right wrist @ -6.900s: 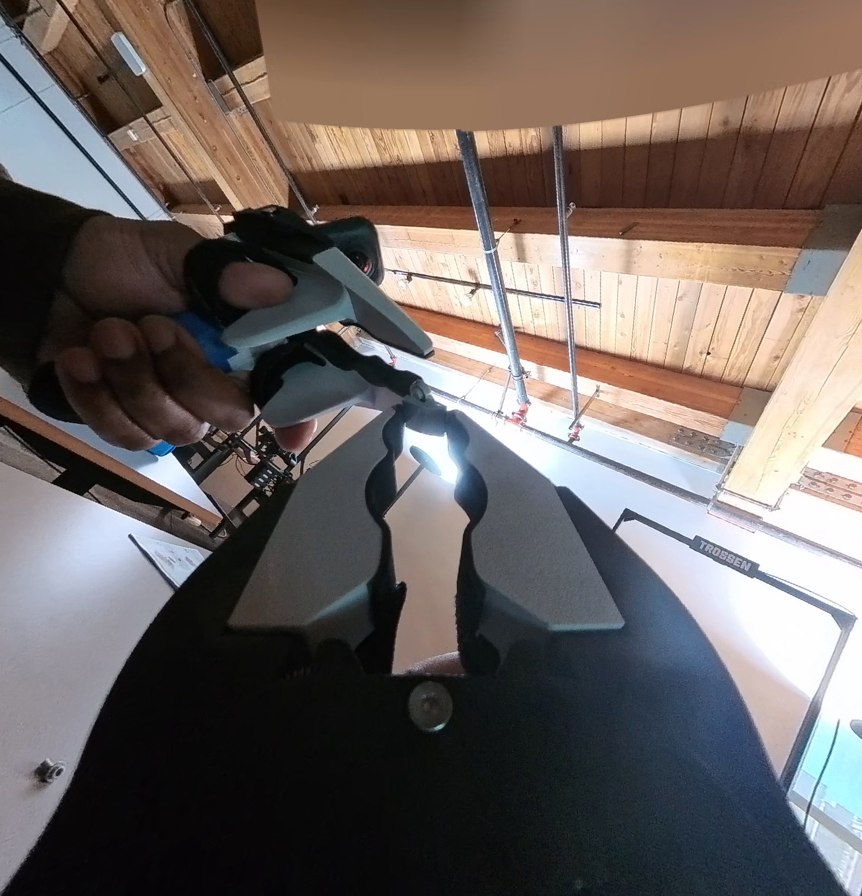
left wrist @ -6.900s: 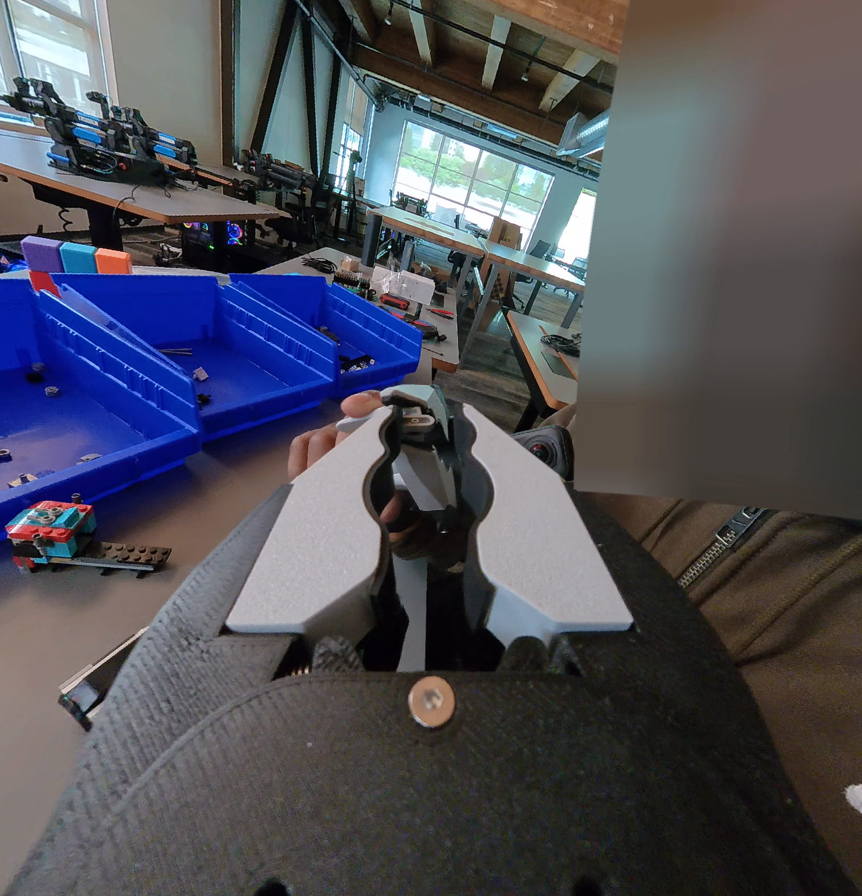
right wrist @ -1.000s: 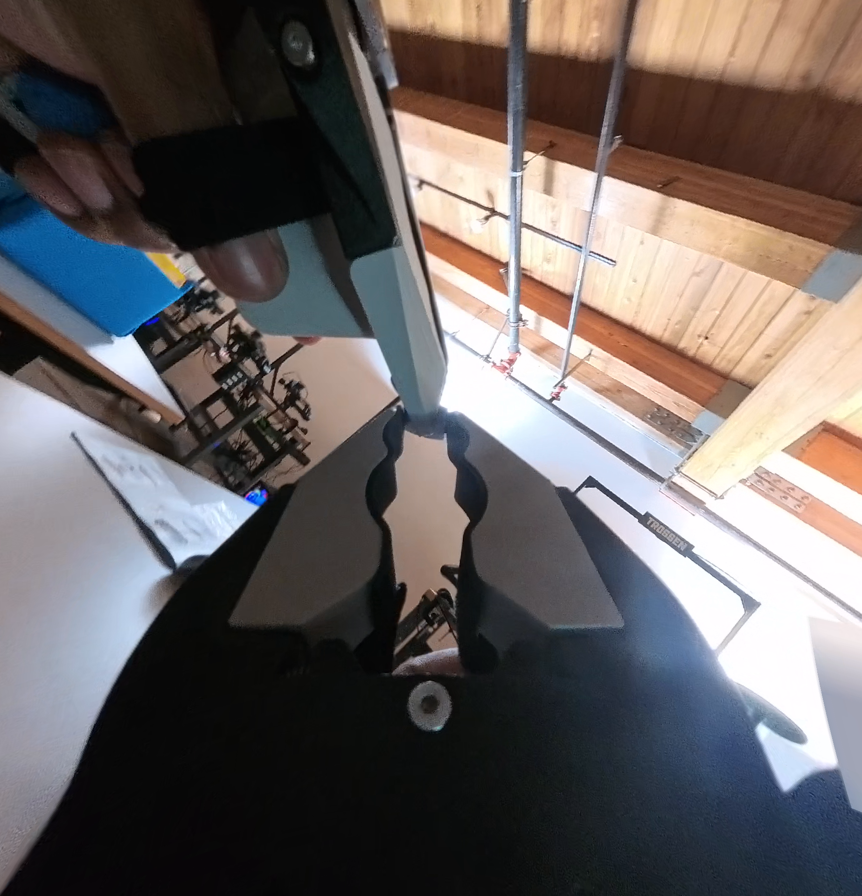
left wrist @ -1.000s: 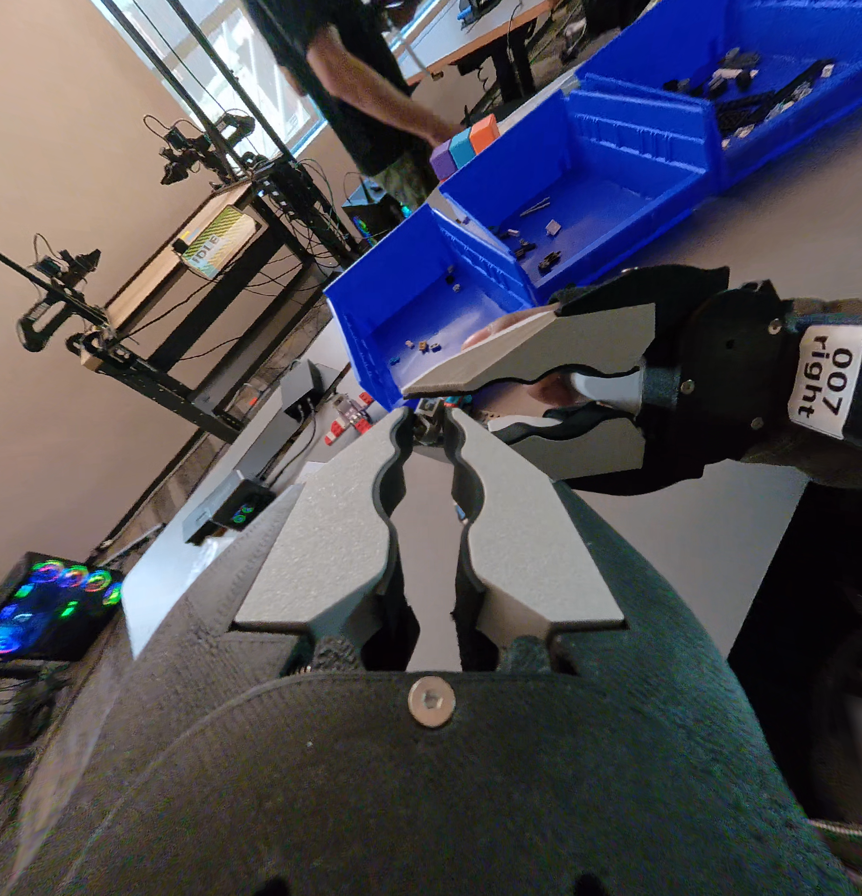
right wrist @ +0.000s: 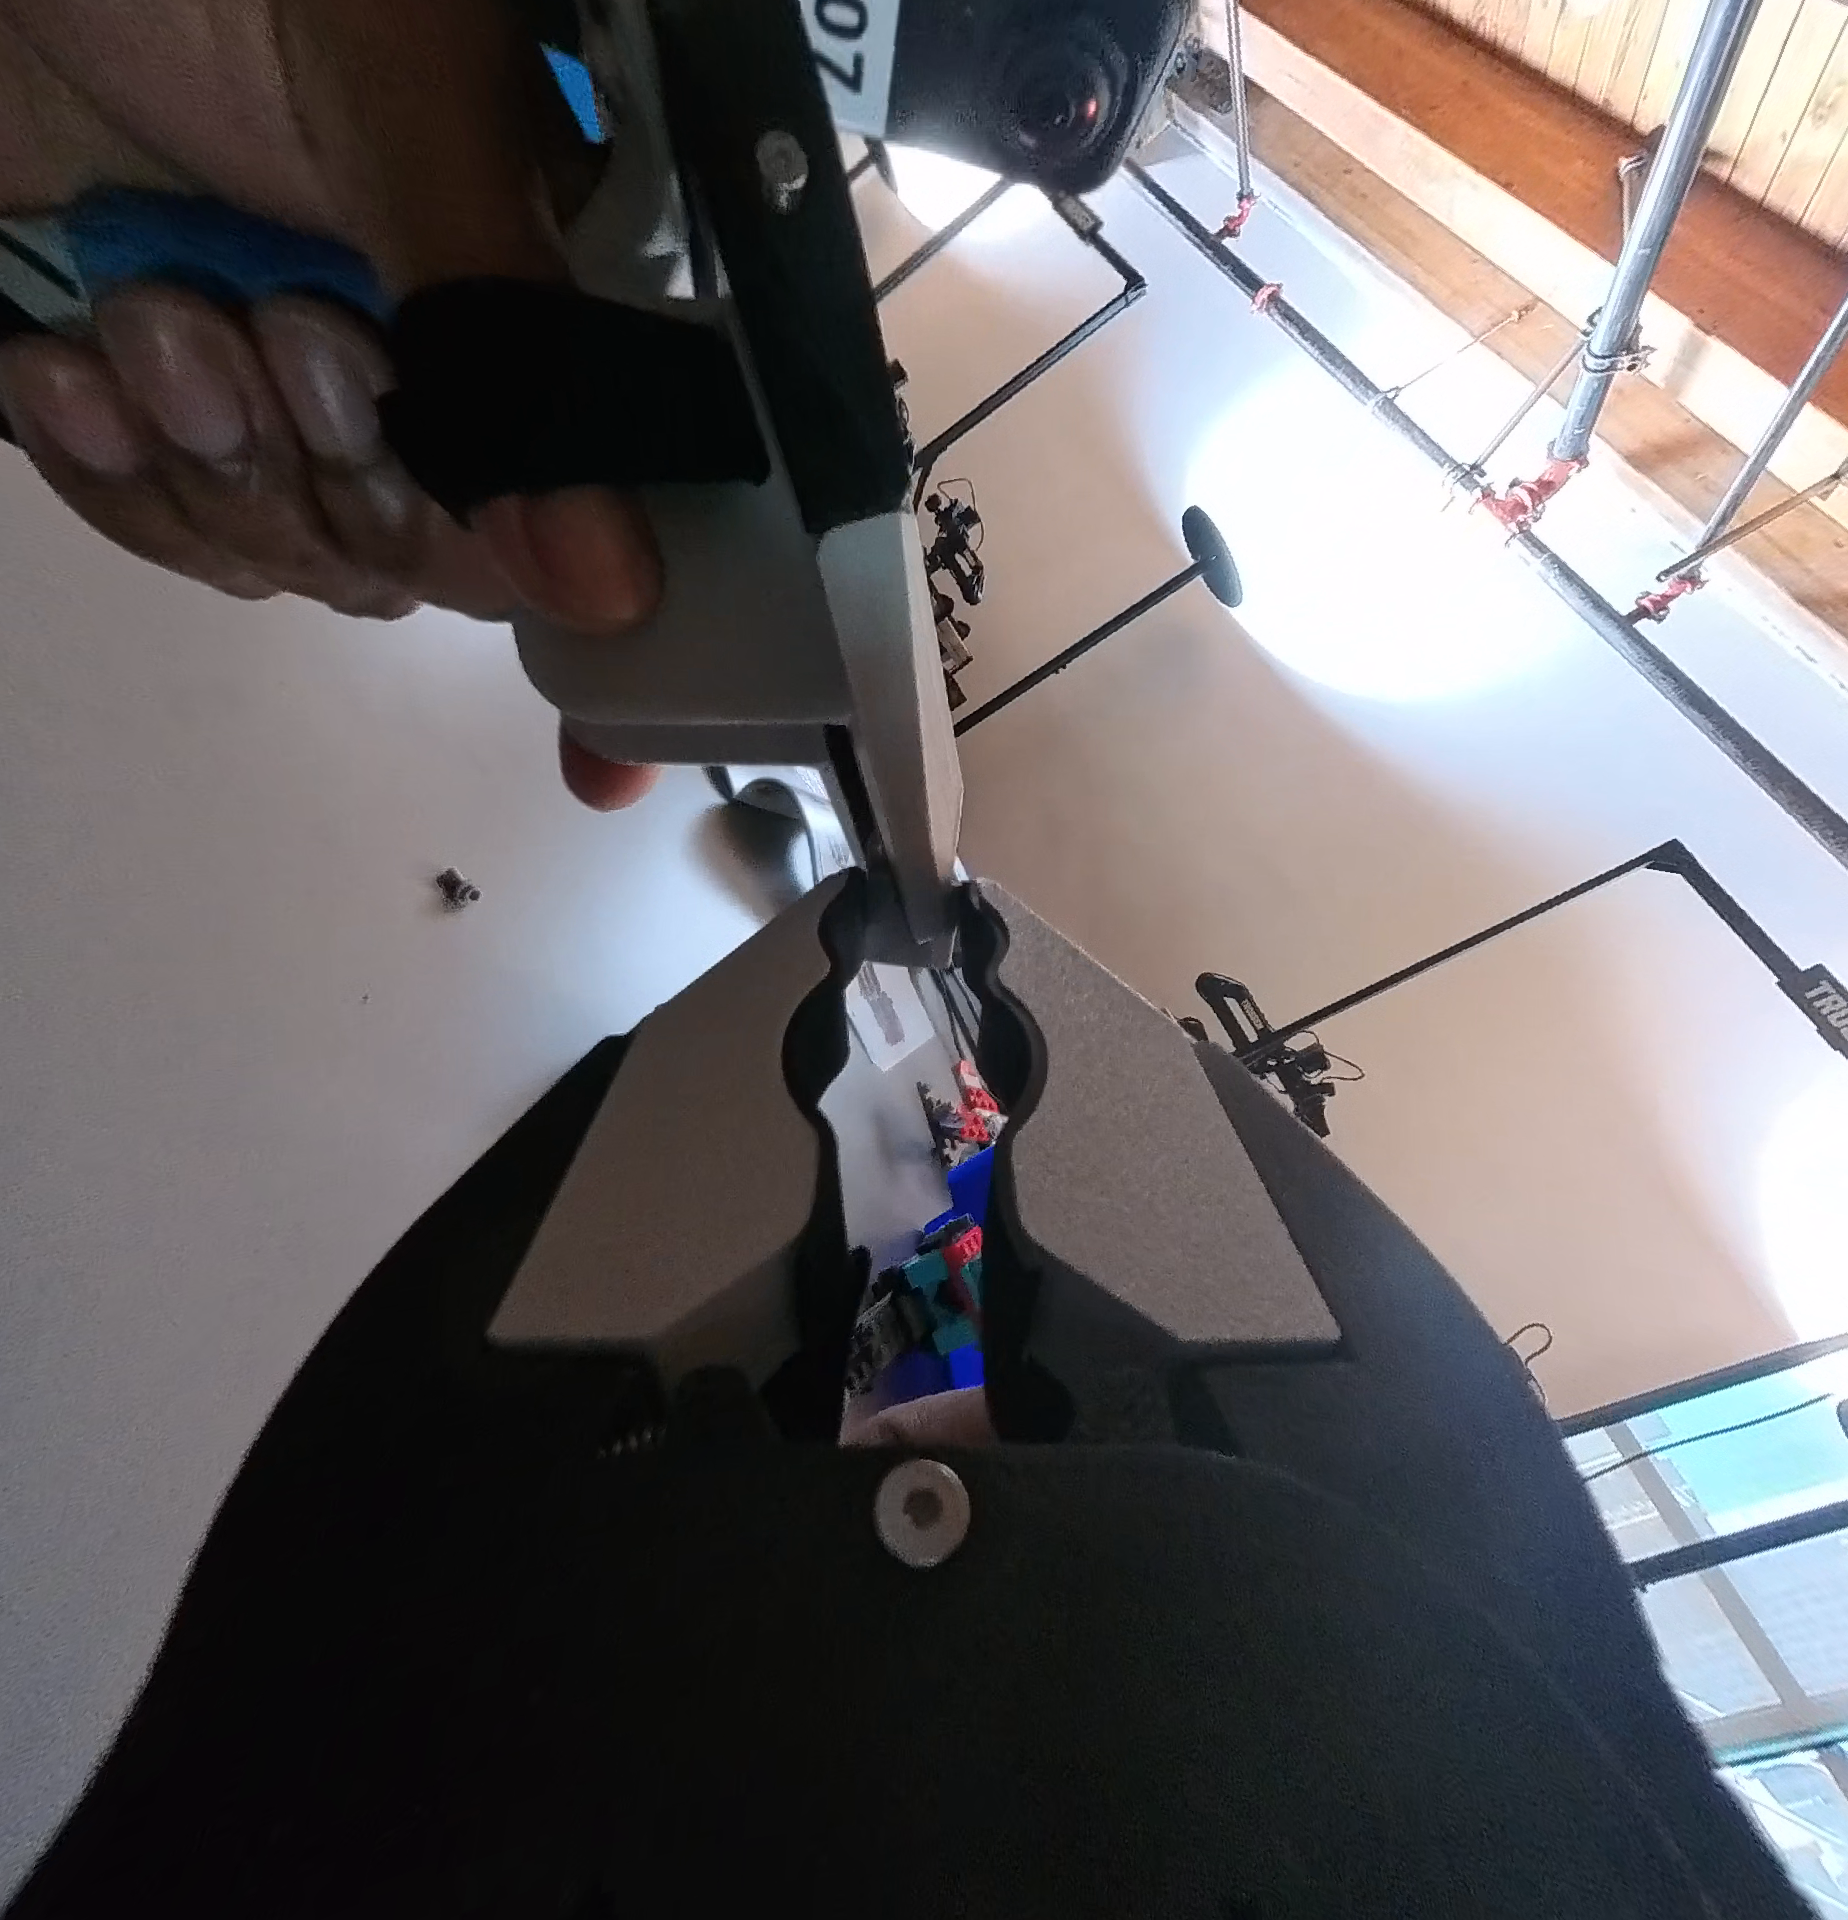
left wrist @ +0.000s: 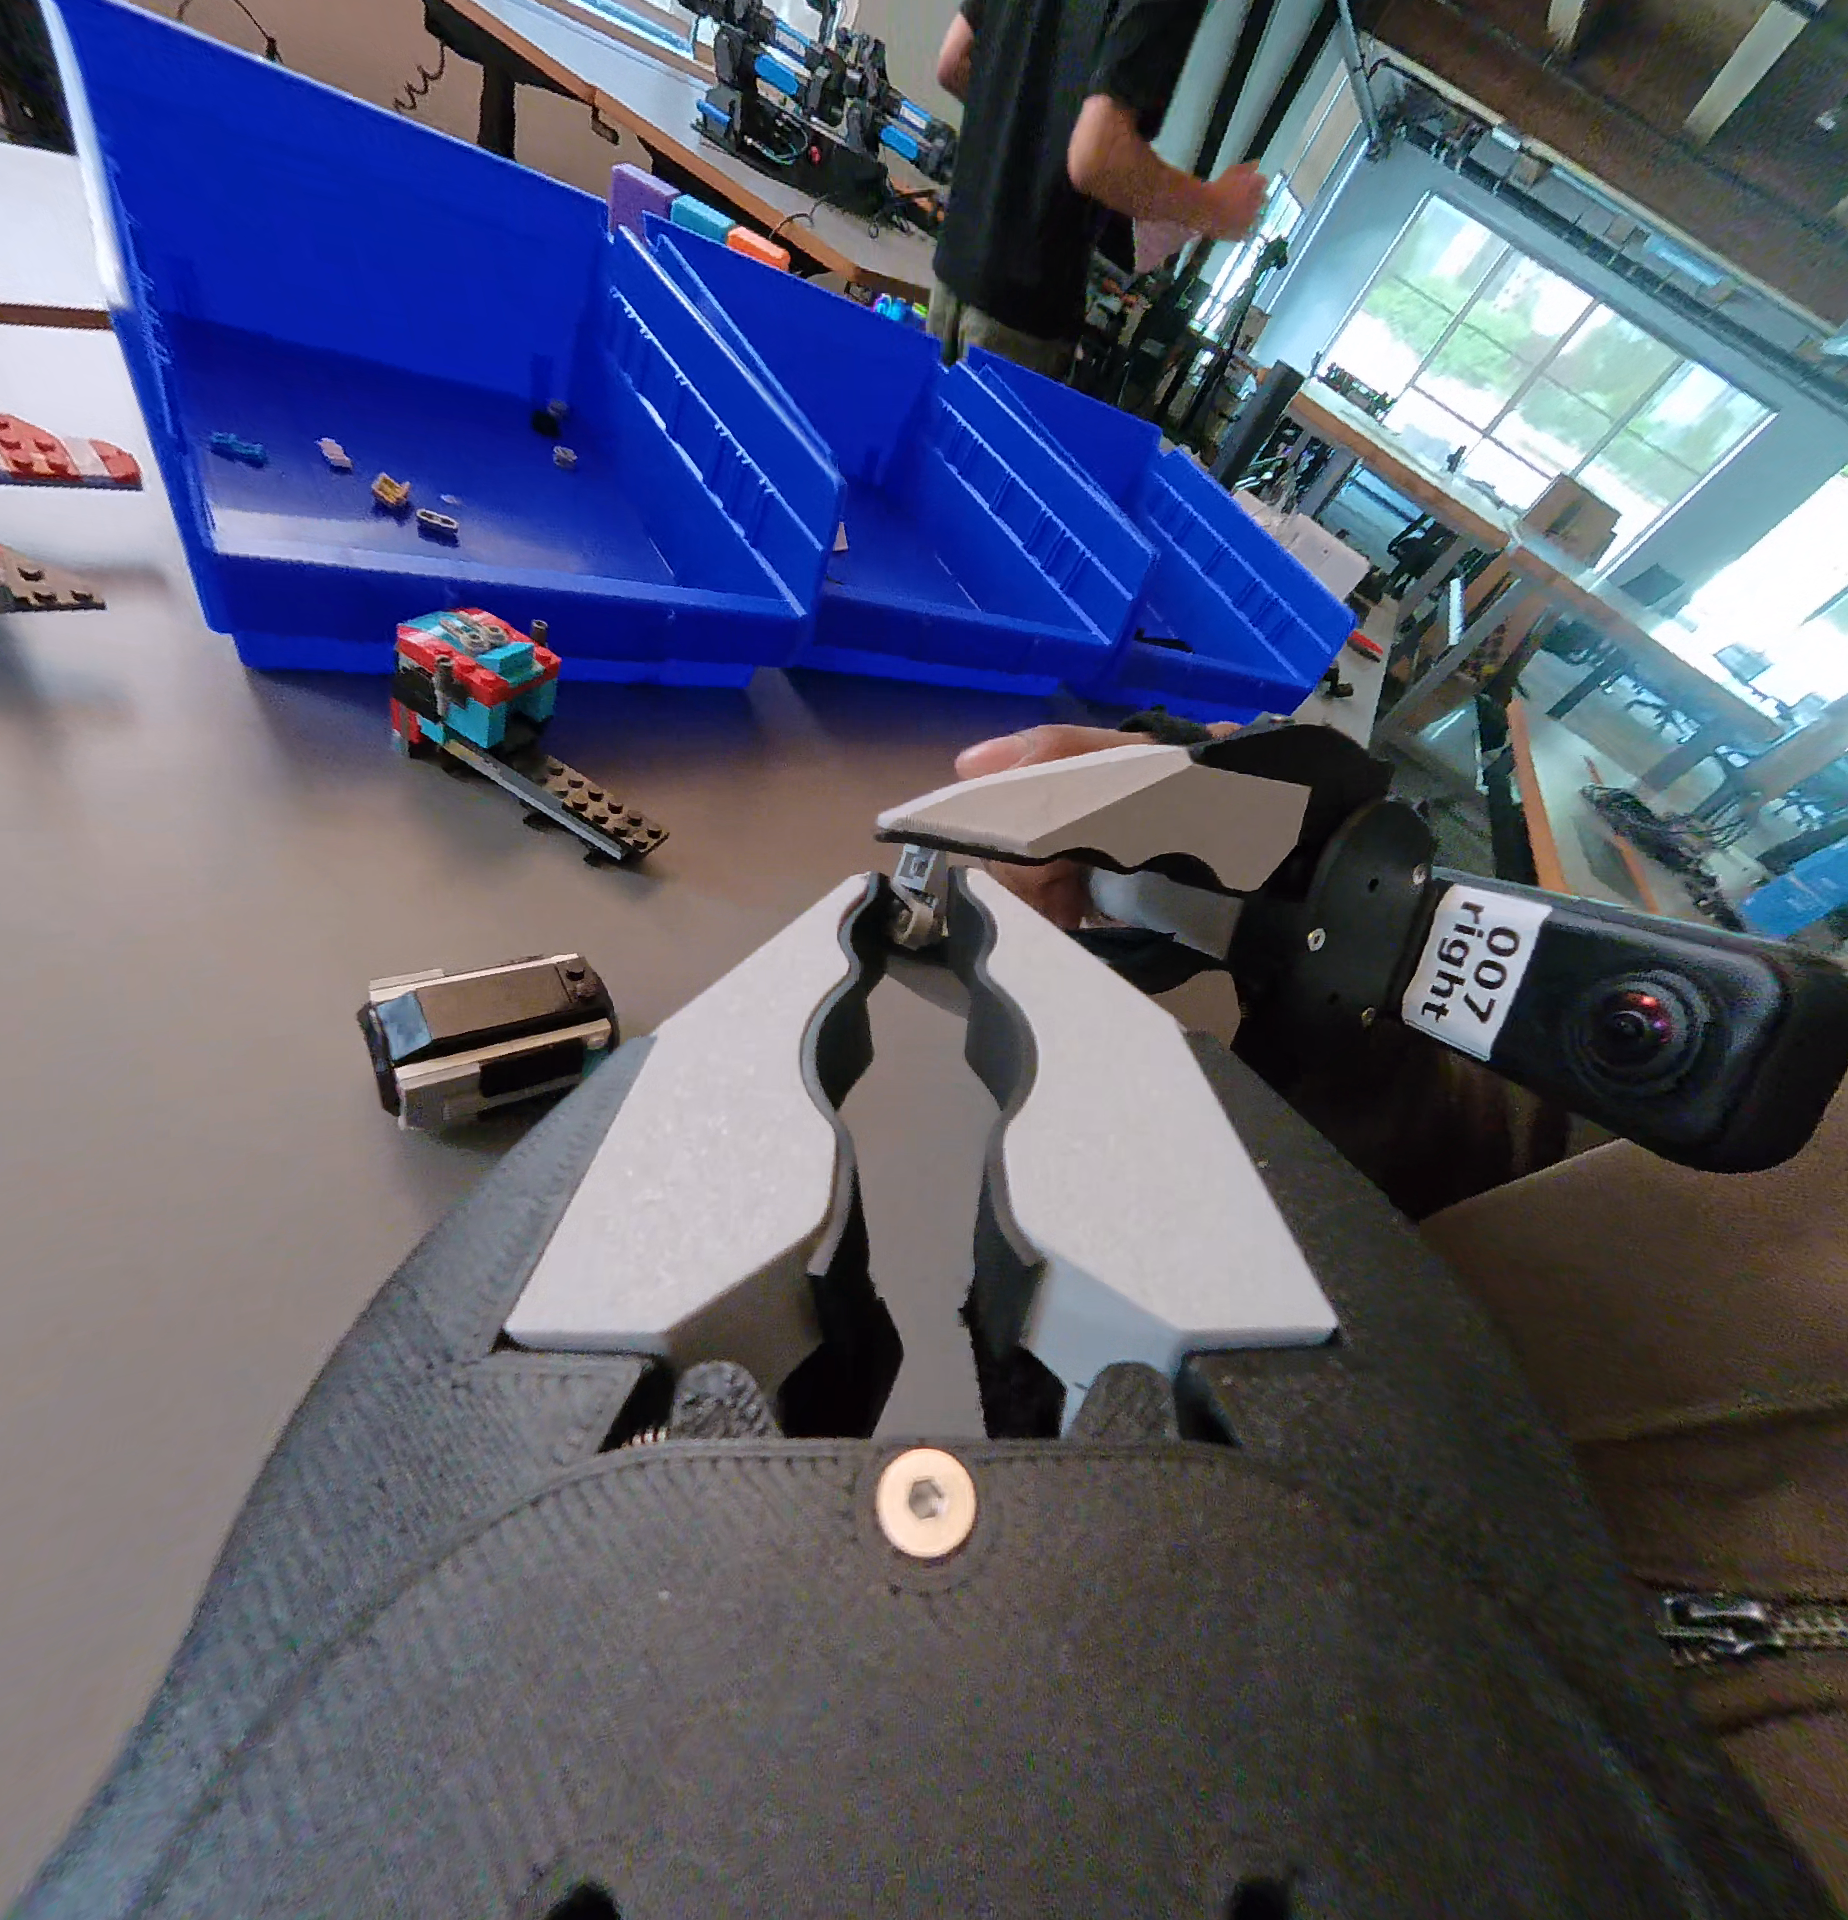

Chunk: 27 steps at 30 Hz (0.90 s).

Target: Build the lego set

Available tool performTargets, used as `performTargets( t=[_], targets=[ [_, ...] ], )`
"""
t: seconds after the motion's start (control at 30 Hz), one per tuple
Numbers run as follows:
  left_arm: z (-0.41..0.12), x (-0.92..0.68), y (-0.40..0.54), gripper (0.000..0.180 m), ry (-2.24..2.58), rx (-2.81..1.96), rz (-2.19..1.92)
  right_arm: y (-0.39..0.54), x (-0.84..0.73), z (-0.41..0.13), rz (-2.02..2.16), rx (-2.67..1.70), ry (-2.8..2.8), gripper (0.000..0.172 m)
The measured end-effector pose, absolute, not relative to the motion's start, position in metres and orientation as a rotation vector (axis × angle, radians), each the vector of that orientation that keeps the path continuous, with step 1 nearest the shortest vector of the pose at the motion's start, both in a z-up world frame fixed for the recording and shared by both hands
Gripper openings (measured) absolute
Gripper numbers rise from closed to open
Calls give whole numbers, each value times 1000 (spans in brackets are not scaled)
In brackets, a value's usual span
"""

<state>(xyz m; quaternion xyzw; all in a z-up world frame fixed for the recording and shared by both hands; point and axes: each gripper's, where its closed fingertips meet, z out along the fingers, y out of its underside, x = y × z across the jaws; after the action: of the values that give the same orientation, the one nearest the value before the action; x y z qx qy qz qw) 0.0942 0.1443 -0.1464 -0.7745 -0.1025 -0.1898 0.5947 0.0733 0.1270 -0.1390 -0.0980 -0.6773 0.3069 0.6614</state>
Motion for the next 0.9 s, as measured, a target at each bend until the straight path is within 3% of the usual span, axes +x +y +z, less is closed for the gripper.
performTargets(
  t=[0.9],
  targets=[
    [-158, 96, 167, 9, -302, -1824, -589, 152, 75, -150, 774, -325, -1552, 18]
  ],
)
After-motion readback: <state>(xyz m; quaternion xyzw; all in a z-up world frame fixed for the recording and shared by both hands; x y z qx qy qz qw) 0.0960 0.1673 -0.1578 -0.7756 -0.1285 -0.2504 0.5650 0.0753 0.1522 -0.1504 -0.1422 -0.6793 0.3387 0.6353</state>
